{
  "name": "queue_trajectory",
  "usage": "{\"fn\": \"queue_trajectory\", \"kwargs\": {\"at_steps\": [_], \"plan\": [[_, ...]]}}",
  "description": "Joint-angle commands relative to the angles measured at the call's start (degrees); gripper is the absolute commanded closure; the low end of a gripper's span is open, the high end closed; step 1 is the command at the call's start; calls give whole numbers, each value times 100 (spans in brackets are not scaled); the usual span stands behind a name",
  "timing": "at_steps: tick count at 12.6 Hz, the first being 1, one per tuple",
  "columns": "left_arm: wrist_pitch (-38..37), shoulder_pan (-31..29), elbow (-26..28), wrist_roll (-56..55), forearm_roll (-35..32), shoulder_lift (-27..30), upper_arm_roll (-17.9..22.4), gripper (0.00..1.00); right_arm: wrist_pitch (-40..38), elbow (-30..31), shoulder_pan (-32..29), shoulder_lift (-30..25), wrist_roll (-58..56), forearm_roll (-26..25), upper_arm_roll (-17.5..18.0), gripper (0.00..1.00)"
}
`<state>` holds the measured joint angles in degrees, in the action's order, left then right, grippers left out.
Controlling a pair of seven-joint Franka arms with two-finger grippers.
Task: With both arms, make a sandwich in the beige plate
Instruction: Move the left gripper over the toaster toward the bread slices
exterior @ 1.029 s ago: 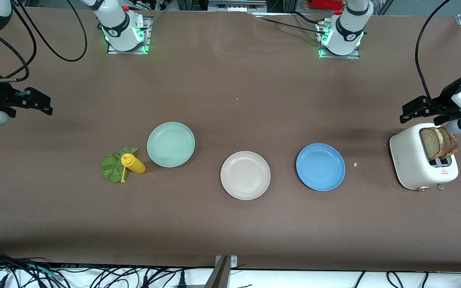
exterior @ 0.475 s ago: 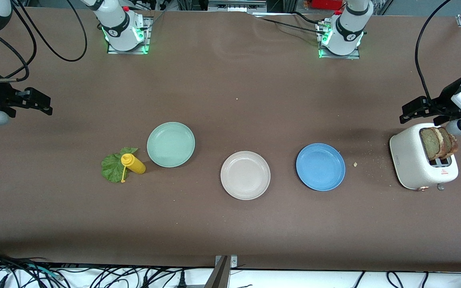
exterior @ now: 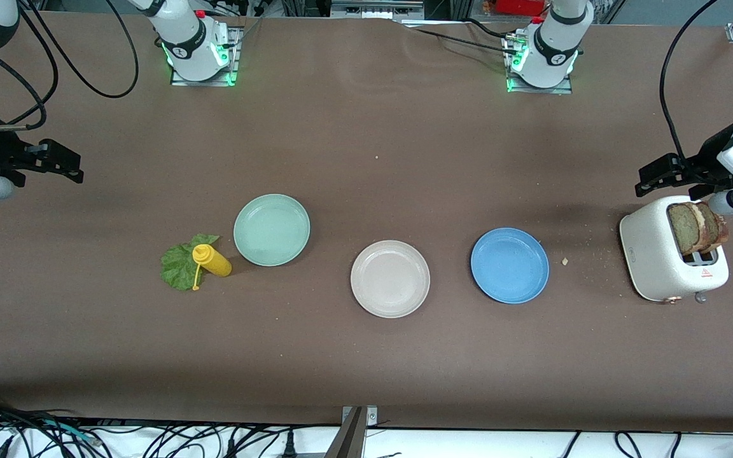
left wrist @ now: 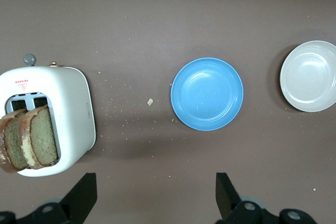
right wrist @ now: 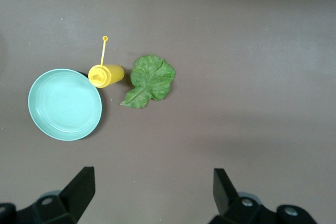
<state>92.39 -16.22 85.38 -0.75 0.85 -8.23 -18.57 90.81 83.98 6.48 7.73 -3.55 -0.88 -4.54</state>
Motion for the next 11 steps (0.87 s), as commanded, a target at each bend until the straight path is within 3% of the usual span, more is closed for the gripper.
{"fn": "queue_trajectory", "kwargs": {"at_steps": [1, 11], "plan": [[-63, -65, -74, 128, -59, -21, -15, 1, -73, -102, 2, -8, 39, 88, -12, 0], [-63, -197, -48, 128, -68, -91, -6, 1, -64, -110, 2, -8, 47, 79, -12, 0]]}}
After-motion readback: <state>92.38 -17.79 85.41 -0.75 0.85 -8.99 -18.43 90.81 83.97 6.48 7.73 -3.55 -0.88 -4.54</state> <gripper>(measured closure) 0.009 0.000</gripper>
